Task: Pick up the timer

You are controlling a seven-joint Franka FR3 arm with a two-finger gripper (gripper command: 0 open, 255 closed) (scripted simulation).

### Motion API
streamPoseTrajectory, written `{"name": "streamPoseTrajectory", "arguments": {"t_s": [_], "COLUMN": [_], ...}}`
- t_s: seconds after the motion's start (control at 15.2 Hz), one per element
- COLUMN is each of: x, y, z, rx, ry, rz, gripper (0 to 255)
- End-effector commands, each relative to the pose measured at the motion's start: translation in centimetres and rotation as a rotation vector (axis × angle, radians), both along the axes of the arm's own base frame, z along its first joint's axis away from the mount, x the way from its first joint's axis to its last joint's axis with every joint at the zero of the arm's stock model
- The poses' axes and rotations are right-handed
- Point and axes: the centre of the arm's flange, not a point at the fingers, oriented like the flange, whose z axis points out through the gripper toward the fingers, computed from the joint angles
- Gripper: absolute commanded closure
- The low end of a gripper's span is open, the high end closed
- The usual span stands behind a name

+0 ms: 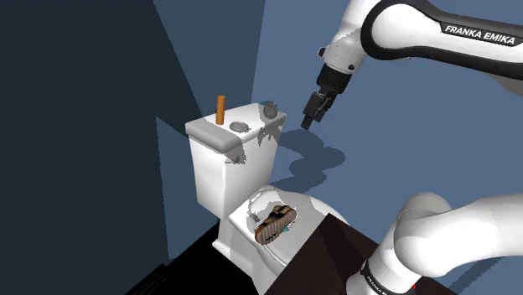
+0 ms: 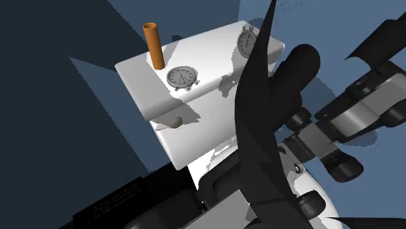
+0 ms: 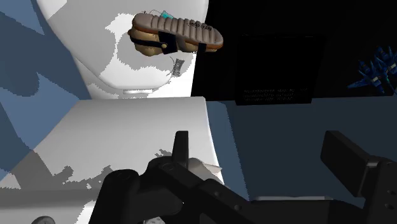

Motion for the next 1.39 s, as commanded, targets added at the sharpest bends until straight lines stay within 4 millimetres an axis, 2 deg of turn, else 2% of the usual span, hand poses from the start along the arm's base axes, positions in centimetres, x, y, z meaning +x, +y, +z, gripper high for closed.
{"name": "streamPoseTrajectory", "arguments": {"t_s": [0.0, 1.32], "x": [0.0, 26.0], "y": [0.0, -4.5], "z": [0.0, -9.0], "rx": [0.000, -0.014], "ry": [0.000, 0.116], "rz": [0.000, -0.086], "gripper": [0, 0]}}
